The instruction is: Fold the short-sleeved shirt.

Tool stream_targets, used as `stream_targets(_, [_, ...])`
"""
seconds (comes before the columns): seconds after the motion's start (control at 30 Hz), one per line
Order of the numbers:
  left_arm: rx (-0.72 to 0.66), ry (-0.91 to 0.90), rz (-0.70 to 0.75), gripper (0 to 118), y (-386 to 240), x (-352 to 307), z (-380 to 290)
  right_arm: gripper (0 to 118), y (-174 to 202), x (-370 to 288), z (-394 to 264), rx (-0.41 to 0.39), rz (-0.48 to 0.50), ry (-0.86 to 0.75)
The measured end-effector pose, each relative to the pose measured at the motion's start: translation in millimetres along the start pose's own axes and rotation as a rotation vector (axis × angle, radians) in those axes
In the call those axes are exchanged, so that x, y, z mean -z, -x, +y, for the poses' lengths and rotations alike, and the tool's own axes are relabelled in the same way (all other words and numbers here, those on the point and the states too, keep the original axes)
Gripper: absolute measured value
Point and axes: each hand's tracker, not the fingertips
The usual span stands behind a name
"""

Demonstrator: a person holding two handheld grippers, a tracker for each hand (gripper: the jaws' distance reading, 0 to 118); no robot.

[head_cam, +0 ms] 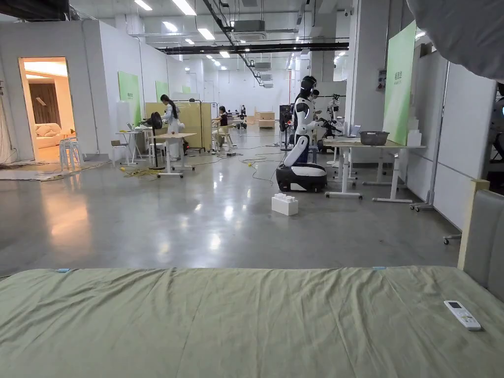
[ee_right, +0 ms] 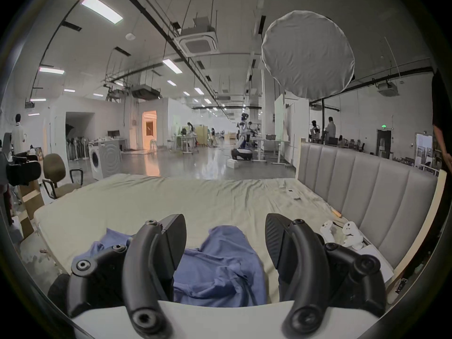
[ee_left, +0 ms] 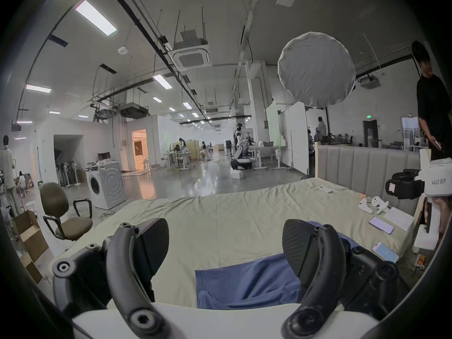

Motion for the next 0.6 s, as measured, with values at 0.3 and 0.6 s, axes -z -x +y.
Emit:
stream_targets(0.3, [-0.014, 0.048, -0.024, 4, -4, -15, -11, 1, 34, -12, -17, -0.130, 0.060, 0.008])
stream_targets(0.6, [-0.060, 0.086, -0.047, 0, -6, -16, -13, 0, 31, -9, -13, -0.073, 0.078, 0.014])
